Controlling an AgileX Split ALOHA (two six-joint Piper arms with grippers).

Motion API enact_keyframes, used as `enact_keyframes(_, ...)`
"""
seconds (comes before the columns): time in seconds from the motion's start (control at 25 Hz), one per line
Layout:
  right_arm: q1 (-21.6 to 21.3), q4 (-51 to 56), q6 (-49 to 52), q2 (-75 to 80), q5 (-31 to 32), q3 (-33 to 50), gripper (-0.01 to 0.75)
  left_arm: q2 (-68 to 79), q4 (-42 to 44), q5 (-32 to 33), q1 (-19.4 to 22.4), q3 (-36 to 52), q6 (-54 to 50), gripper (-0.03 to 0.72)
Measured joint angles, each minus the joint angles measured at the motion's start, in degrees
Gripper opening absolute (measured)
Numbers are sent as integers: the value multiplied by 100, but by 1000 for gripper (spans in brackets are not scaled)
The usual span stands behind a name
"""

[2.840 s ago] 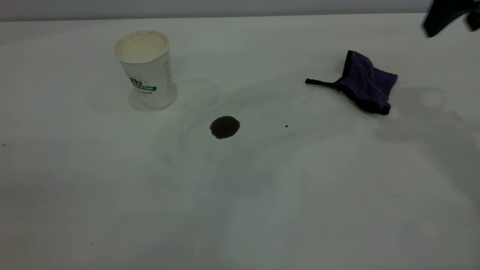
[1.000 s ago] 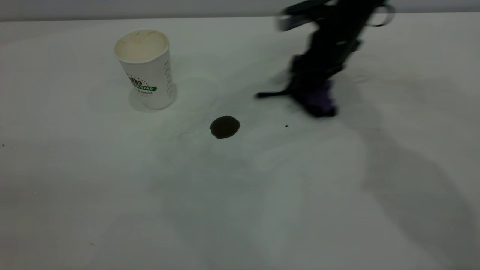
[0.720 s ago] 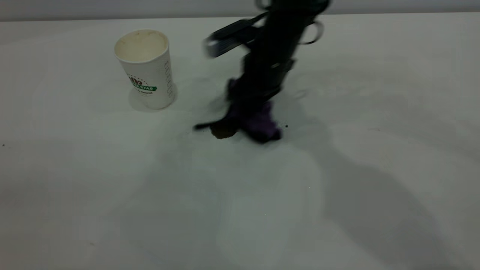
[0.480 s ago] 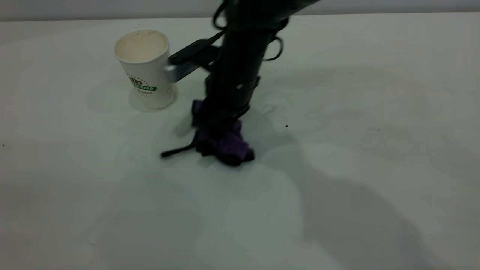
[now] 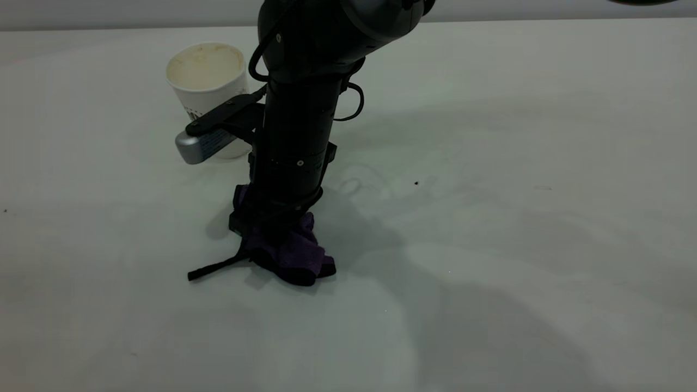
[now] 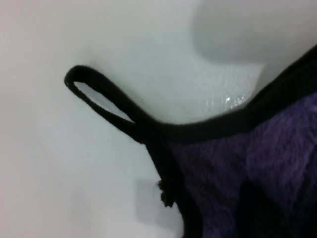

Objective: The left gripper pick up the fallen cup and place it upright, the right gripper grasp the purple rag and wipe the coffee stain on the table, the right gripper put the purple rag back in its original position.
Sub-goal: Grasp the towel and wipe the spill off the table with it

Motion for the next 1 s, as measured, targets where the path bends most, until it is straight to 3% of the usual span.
enact_keyframes(0.32, 0, 196, 68, 10, -73, 0, 132, 0, 0, 0, 0, 0, 0, 474)
enact_keyframes(0.56, -145, -284, 541, 10, -117, -8, 132, 0, 0, 0, 0, 0, 0, 474)
enact_keyframes(0.72, -686, -871, 1331, -1, -223, -24, 132, 0, 0, 0, 0, 0, 0, 474)
enact_keyframes(1.0, -2116, -1561, 2277, -23, -258, -61, 132, 0, 0, 0, 0, 0, 0, 474)
